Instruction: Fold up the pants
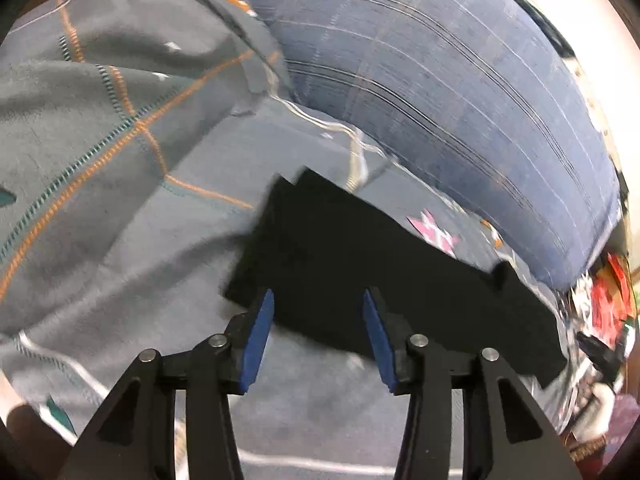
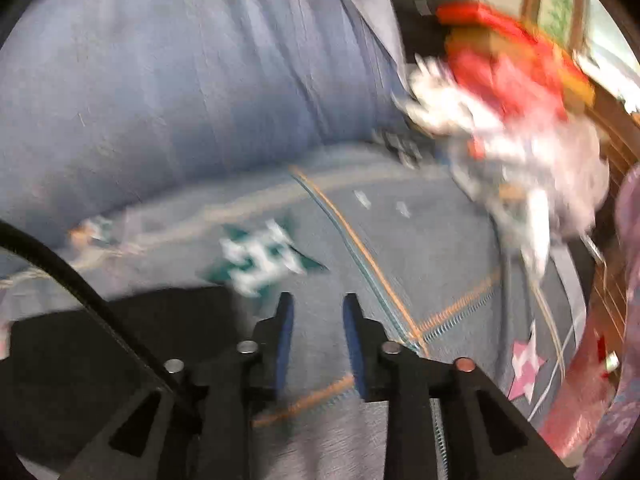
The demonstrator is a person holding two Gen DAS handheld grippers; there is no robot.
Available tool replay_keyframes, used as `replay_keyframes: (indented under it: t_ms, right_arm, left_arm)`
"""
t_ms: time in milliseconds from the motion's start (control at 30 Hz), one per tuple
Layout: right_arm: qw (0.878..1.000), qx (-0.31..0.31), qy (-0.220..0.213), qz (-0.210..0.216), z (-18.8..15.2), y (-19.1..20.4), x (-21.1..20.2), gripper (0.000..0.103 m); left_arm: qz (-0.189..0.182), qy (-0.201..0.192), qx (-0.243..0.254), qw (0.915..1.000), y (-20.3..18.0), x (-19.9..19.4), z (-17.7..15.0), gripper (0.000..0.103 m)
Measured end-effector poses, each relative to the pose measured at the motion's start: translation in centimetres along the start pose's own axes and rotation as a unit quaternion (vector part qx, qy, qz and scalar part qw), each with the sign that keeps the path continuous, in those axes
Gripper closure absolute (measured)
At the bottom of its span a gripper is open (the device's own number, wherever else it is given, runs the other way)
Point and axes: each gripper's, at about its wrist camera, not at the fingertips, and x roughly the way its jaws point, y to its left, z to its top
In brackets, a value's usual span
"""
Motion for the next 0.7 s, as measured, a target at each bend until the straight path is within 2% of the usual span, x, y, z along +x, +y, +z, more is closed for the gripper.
replay_keyframes:
  t_ms: [33,67,100,167,200,267,333,400,467,500,533,567,600,633,700]
  right_arm:
    - [0.999,-0.01,-0.005,0.033,0.2,1.2,-1.3,0.059]
    - [0.998,-0.019,-0.003,0.066,0.5,2.6,-2.1,0.054]
    - [0.992,-0.036,0.007,0.119,0.7,5.0,-3.1,0.049]
    - [0.98,-0.06,0.027,0.188,0.6,8.8,-3.9,0.048]
    - [0.97,-0.079,0.045,0.224,0.3,11.9,-4.3,0.046]
    - [0.957,-0.106,0.077,0.261,-0.5,17.2,-4.3,0.041]
    - [0.951,-0.137,0.098,0.26,-1.0,21.6,-3.7,0.039]
    - [0.949,-0.177,0.11,0.239,-1.8,25.9,-2.7,0.039]
    - [0.95,-0.215,0.118,0.192,-3.0,29.2,-1.2,0.039]
    - [0.952,-0.237,0.117,0.153,-3.5,30.3,0.1,0.04]
    - [0.953,-0.254,0.115,0.118,-4.0,30.9,0.8,0.048]
    - [0.953,-0.266,0.113,0.09,-4.3,30.8,1.5,0.064]
    - [0.953,-0.269,0.116,0.083,-4.7,30.4,2.0,0.097]
    - [0.953,-0.261,0.122,0.093,-4.8,30.0,1.9,0.098]
    - [0.955,-0.26,0.105,0.1,-4.7,29.6,1.1,0.098]
  left_arm:
    - [0.002,-0.001,-0.004,1.0,0.6,0.5,0.8,0.056]
    - [0.007,0.0,-0.006,1.0,0.9,1.1,1.4,0.056]
    - [0.01,0.002,-0.007,0.9999,1.2,1.6,1.9,0.056]
    - [0.008,0.013,0.0,0.9999,1.4,3.0,3.3,0.054]
    - [0.01,0.02,0.005,0.9997,1.4,3.7,3.7,0.054]
    - [0.007,0.04,0.016,0.999,1.2,5.3,4.7,0.054]
    - [0.005,0.065,0.028,0.9975,0.7,6.9,5.3,0.054]
    - [0.008,0.081,0.041,0.9959,0.2,7.9,5.4,0.057]
    - [0.021,0.084,0.057,0.9946,0.0,8.5,5.4,0.083]
    - [0.021,0.082,0.063,0.9944,-0.1,8.5,5.4,0.087]
    - [0.006,0.081,0.062,0.9947,0.1,8.2,5.4,0.092]
    - [-0.002,0.079,0.062,0.995,0.2,7.8,5.5,0.092]
    - [-0.01,0.075,0.061,0.9952,0.2,7.3,5.6,0.092]
    - [-0.025,0.07,0.059,0.9955,0.3,6.4,5.7,0.092]
    - [-0.043,0.061,0.058,0.9956,0.0,5.4,6.0,0.092]
